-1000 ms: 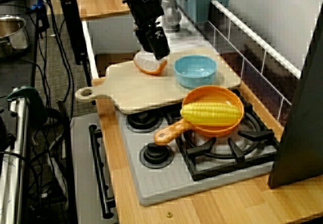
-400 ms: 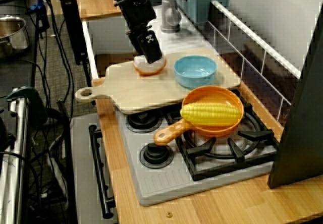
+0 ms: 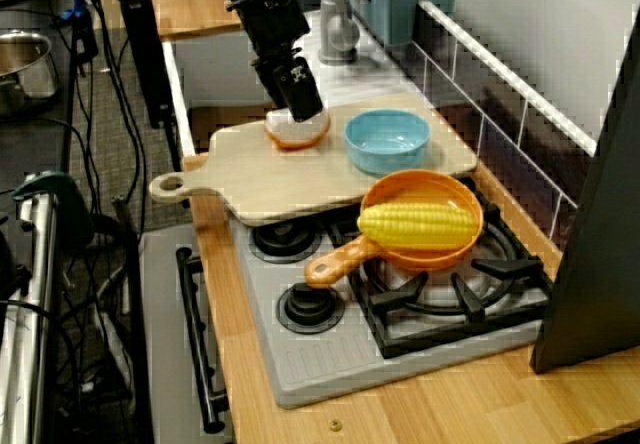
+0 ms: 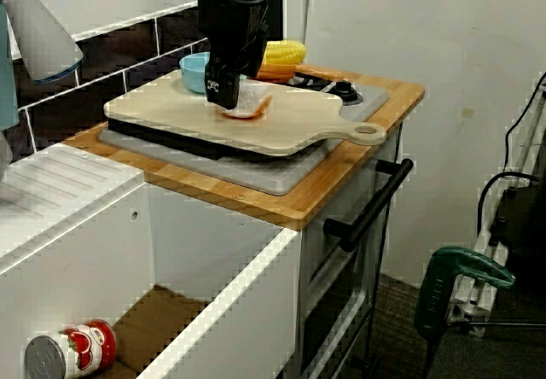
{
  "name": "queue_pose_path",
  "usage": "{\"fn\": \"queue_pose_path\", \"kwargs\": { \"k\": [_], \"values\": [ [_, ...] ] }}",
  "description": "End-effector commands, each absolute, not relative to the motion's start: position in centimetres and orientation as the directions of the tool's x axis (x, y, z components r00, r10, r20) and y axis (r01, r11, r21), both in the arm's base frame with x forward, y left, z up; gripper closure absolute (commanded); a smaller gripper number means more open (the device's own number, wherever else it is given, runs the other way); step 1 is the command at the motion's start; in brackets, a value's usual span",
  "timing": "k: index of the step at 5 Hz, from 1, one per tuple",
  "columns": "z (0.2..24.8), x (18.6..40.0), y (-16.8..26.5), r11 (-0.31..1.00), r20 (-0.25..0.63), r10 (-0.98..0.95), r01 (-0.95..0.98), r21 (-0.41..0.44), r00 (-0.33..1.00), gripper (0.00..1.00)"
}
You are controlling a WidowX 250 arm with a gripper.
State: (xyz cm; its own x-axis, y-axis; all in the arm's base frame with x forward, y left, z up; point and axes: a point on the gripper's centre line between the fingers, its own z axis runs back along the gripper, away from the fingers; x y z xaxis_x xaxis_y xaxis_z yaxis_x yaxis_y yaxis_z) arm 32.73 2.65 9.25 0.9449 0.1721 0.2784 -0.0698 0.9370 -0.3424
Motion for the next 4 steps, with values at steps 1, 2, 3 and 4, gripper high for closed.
{"fn": "queue_pose_path", "kwargs": {
  "k": [1,2,3,4],
  "values": [
    [9.06,33.58,3.35,0.949,0.325,0.175,-0.07,-0.309,0.929,0.0],
    [8.61,33.58,3.25,0.951,0.324,0.171,-0.07,-0.301,0.93,0.0],
    [8.15,33.61,3.28,0.951,0.317,0.17,-0.072,-0.3,0.933,0.52],
    [8.27,33.51,3.38,0.952,0.322,0.169,-0.069,-0.299,0.932,1.0]
  ]
}}
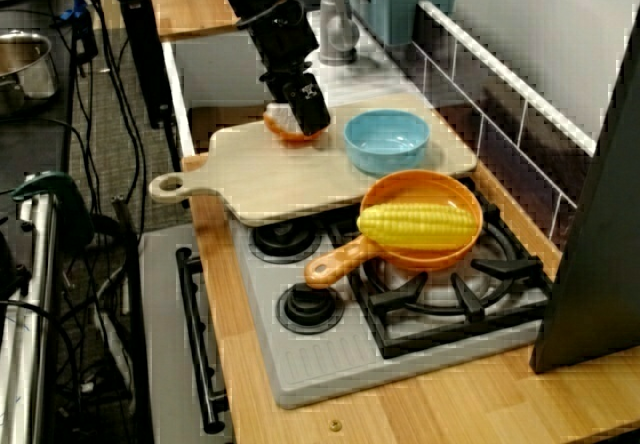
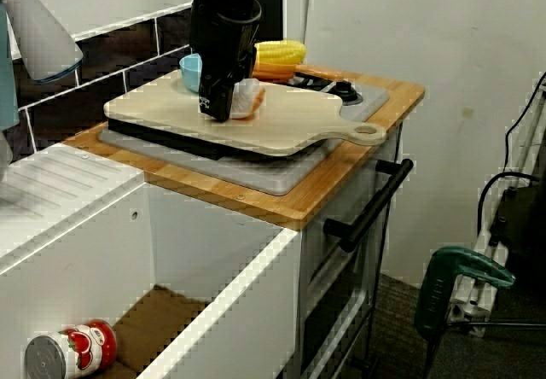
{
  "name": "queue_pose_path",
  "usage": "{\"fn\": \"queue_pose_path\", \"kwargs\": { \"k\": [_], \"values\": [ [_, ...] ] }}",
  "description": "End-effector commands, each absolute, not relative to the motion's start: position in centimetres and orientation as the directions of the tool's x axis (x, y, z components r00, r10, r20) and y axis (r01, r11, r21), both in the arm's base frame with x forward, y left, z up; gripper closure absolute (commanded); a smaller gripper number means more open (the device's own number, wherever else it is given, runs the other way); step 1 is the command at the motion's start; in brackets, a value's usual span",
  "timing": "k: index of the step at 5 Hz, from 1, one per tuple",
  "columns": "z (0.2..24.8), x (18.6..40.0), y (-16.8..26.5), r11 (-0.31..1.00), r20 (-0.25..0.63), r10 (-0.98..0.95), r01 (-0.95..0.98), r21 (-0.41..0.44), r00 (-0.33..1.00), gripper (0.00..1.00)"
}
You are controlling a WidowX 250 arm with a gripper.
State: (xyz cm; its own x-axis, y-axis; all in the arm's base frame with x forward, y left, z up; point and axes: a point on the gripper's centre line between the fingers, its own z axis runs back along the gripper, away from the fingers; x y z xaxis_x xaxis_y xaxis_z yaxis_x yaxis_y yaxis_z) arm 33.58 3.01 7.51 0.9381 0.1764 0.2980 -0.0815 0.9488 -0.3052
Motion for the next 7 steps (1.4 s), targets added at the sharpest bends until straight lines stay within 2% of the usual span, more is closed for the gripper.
{"fn": "queue_pose_path", "kwargs": {
  "k": [1,4,6,7],
  "values": [
    [8.9,33.5,3.6,0.949,0.323,0.168,-0.064,-0.309,0.931,1.0],
    [12.7,33.9,3.7,0.937,0.35,0.149,-0.018,-0.35,0.925,1.0],
    [15.1,34.0,1.7,0.928,0.362,0.072,0.071,-0.366,0.929,1.0],
    [15.5,34.1,0.6,0.931,0.373,0.041,0.101,-0.352,0.927,1.0]
  ]
}}
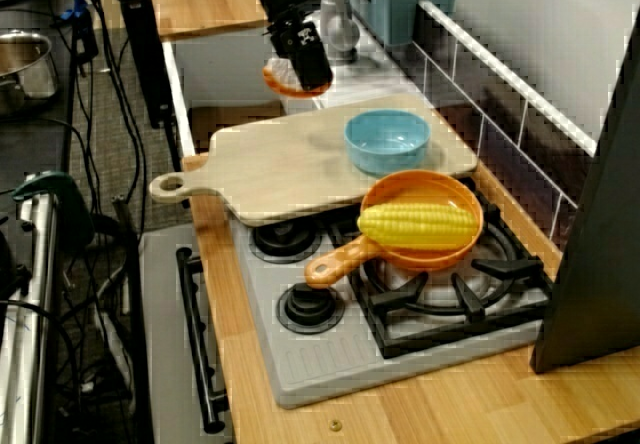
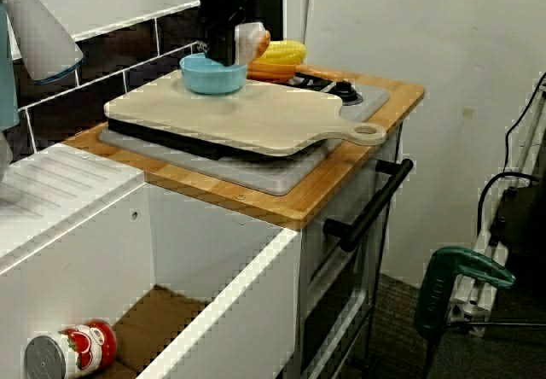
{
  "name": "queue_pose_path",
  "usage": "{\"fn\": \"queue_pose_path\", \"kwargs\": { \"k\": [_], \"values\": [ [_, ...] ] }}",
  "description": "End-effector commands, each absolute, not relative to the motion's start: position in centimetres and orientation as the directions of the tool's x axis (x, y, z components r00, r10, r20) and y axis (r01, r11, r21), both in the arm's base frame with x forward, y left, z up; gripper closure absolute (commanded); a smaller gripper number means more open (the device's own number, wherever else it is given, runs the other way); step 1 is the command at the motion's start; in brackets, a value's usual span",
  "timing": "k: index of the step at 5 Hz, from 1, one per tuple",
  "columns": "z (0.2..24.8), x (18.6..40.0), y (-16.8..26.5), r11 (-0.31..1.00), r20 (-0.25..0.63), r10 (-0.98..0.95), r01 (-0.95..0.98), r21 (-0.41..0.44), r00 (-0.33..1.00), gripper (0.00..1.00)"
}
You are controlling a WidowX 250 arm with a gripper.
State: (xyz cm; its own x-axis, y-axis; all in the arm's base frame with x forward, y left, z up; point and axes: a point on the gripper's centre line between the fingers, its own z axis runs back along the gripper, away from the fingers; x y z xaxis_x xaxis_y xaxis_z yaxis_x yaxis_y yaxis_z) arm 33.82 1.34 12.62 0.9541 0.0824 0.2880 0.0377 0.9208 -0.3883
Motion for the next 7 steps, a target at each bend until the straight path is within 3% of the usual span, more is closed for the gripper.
{"fn": "queue_pose_path", "kwargs": {
  "k": [1,4,5,6,7],
  "values": [
    [15.2,34.8,-0.2,0.93,0.381,0.023,0.12,-0.347,0.924,1.0],
    [14.3,39.2,-2.0,0.936,0.377,0.031,0.105,-0.335,0.926,1.0],
    [12.6,40.8,-2.4,0.943,0.363,0.046,0.08,-0.324,0.931,1.0],
    [11.5,41.2,-3.0,0.947,0.352,0.04,0.077,-0.311,0.935,1.0],
    [11.4,40.7,-3.1,0.948,0.353,0.031,0.084,-0.308,0.935,0.23]
  ]
}}
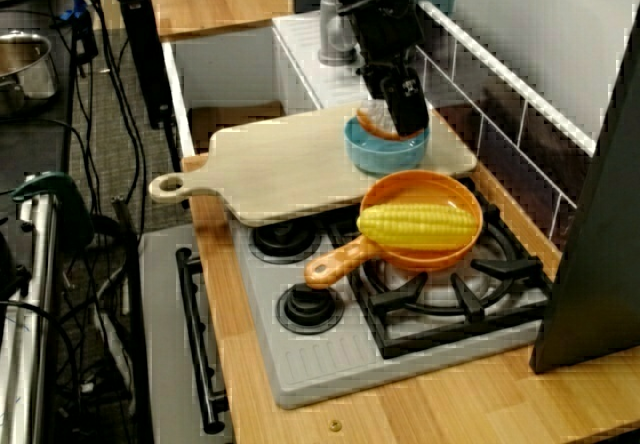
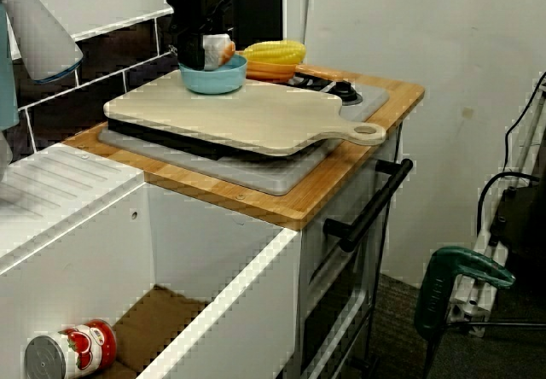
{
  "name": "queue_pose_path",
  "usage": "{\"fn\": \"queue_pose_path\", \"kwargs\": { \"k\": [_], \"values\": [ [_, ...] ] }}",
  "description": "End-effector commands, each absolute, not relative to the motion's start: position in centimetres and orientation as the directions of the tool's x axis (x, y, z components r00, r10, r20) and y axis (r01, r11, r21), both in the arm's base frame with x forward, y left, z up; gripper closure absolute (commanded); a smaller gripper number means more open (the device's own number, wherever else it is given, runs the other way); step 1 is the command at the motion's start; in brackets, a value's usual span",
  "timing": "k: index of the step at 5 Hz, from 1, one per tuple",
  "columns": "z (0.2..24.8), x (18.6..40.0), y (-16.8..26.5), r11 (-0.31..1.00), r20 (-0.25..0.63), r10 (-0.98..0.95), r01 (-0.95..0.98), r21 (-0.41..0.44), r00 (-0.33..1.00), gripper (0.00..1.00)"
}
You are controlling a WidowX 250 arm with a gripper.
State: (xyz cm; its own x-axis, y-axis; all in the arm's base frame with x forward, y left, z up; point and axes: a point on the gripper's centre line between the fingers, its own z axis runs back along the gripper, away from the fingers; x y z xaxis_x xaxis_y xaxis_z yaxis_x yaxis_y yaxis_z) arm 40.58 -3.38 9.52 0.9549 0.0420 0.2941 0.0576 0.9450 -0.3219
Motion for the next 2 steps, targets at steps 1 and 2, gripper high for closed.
{"fn": "queue_pose_path", "kwargs": {
  "k": [1,2],
  "values": [
    [11.64,39.92,-2.83,0.945,0.348,0.029,0.088,-0.315,0.937,0.0],
    [12.46,39.08,-2.28,0.941,0.348,0.034,0.087,-0.326,0.937,0.0]
  ]
}}
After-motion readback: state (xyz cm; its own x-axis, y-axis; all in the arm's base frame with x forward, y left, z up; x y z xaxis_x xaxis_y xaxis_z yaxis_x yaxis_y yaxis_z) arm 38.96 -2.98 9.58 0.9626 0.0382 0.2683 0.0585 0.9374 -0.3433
